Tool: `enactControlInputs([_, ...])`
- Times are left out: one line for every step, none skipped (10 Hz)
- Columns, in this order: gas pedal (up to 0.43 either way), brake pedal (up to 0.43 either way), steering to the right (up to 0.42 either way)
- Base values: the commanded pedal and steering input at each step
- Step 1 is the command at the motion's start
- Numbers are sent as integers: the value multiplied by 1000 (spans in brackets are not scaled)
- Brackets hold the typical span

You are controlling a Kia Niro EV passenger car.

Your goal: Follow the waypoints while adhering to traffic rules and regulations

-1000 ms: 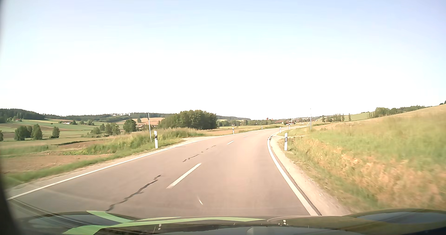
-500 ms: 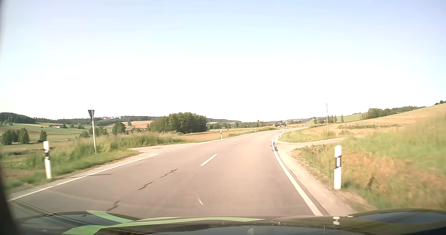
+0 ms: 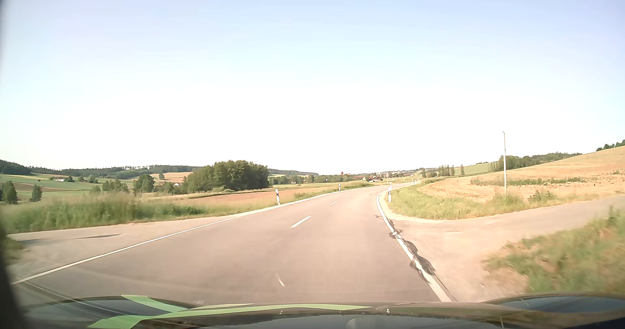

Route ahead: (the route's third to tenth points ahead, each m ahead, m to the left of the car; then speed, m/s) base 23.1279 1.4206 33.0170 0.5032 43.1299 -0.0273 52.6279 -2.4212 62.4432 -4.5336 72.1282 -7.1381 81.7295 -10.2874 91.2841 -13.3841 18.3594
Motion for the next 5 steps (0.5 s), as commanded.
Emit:
enactControlInputs([169,0,25])
enactControlInputs([189,0,24])
enactControlInputs([189,0,24])
enactControlInputs([189,0,24])
enactControlInputs([189,0,23])
